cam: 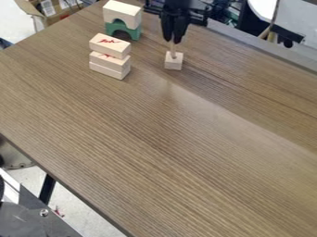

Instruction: Put the stick from the right and insert in the hole

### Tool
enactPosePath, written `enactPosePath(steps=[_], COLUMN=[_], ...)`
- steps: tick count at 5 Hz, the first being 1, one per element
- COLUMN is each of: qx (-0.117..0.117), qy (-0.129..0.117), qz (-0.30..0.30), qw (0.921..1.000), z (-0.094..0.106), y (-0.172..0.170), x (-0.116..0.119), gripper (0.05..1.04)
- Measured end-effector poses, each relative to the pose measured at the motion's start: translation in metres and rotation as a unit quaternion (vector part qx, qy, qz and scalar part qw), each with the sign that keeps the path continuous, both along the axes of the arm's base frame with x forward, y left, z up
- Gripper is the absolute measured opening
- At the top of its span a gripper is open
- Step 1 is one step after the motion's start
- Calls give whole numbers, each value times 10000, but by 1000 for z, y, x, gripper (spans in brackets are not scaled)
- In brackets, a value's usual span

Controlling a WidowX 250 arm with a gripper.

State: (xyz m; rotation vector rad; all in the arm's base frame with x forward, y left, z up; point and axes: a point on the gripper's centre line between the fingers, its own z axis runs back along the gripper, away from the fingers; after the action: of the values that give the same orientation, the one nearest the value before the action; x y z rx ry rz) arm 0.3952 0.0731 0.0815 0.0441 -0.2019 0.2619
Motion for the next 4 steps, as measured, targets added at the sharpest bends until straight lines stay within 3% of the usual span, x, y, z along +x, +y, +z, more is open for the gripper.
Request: enactPosePath(steps=[4], qx=[57], qy=[-80], qz=[81], qw=[9999], z=[-8], y=[3], x=[3], gripper=[108])
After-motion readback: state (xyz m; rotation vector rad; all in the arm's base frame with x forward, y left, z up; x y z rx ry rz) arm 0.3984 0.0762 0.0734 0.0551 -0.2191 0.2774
